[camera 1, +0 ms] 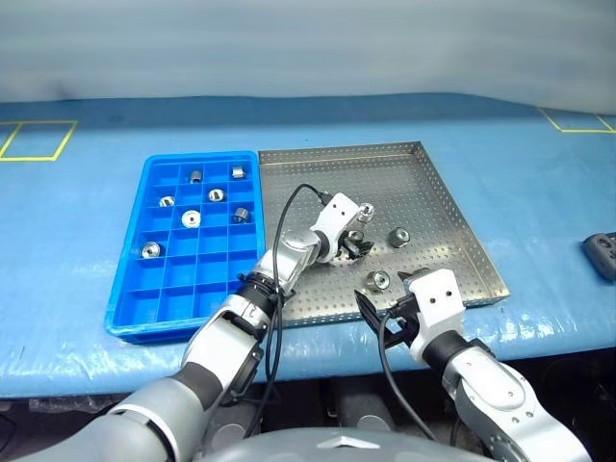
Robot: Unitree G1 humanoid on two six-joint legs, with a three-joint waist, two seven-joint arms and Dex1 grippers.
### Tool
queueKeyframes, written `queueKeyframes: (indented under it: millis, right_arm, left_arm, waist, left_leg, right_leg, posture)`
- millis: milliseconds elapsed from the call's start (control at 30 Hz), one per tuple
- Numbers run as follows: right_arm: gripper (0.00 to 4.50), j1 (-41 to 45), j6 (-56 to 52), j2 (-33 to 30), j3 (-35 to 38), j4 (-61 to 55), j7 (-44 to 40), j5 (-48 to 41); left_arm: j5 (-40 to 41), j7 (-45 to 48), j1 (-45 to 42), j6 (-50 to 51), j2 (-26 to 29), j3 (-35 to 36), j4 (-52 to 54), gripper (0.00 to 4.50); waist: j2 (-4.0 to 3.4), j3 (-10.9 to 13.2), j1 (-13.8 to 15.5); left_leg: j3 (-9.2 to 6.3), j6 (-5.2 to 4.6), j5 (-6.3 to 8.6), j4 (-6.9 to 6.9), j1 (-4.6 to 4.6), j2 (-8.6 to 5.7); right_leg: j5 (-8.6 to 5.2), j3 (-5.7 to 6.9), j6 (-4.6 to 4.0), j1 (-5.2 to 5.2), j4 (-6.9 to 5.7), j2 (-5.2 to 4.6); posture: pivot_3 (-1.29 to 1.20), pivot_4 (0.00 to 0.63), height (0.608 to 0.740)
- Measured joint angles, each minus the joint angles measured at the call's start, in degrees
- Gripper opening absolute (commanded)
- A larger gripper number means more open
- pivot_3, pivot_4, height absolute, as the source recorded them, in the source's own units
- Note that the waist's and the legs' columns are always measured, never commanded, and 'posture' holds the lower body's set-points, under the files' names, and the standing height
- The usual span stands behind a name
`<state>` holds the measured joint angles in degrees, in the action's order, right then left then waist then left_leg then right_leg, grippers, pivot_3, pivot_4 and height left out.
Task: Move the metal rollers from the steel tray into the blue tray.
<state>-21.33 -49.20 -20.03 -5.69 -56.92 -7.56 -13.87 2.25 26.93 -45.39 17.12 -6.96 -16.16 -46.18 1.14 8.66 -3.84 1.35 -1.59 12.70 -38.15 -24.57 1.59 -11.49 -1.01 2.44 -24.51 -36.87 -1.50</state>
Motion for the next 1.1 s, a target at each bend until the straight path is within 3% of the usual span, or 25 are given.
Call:
queueKeyframes:
  millis: [167, 200, 500, 900, 1100]
  right_arm:
    - [4.5, 1.07, 0.0, 0.0, -0.21, 0.06, -0.32, -0.07]
    - [4.5, 1.53, 0.0, -0.02, -0.42, 0.12, -0.52, -0.09]
    - [4.5, 8.32, -0.2, -0.84, -2.44, 2.31, -3.35, -0.65]
    - [4.5, 27.64, -0.84, -2.76, -12.24, 12.5, -12.45, -2.18]
    - [4.5, 31.2, 1.22, -2.7, -16.2, 17.53, -16.29, -2.18]
  left_arm:
    - [1.28, 2.57, 0.74, 1.81, 0.02, 0.61, 2.11, 1.87]
    - [1.62, 3.25, 1.49, 2.77, 0.09, 0.89, 4.01, 1.78]
    - [5.84, 3.86, 9.26, 12.51, 3.16, 4.56, 27.35, 1.78]
    - [7.61, 0.52, 25.23, 19.73, 20.44, 11.94, 60.89, 1.78]
    - [7.13, -2.11, 31.52, 22.47, 25.91, 15.49, 69.07, 1.78]
  waist:
    - [0.0, 0.0, 0.08]
    - [0.0, 0.0, 0.07]
    - [-0.01, 0.0, 0.47]
    - [-0.01, 0.01, 4.78]
    - [0.01, 0.02, 7.46]
  left_leg:
    - [0.0, 0.0, 0.0, 0.04, -0.02, 0.0]
    - [0.01, 0.0, 0.0, 0.05, -0.02, 0.01]
    - [0.04, -0.01, -0.01, 0.05, 0.06, 0.07]
    - [-0.02, 0.0, -0.01, 0.13, 0.06, 0.04]
    - [-0.06, -0.01, -0.01, 0.1, 0.03, 0.1]
  right_leg:
    - [0.0, -0.01, 0.0, -0.02, 0.01, 0.0]
    - [0.0, -0.01, 0.0, -0.03, 0.01, 0.0]
    - [0.01, -0.06, 0.0, -0.02, -0.04, 0.03]
    - [0.01, -0.03, -0.02, 0.0, 0.0, 0.0]
    - [0.0, 0.05, -0.04, 0.02, 0.03, -0.06]
  posture:
    - [-0.13, 0.15, 0.74]
    - [-0.13, 0.15, 0.74]
    - [0.01, 0.15, 0.74]
    - [0.2, 0.15, 0.74]
    - [0.26, 0.15, 0.74]
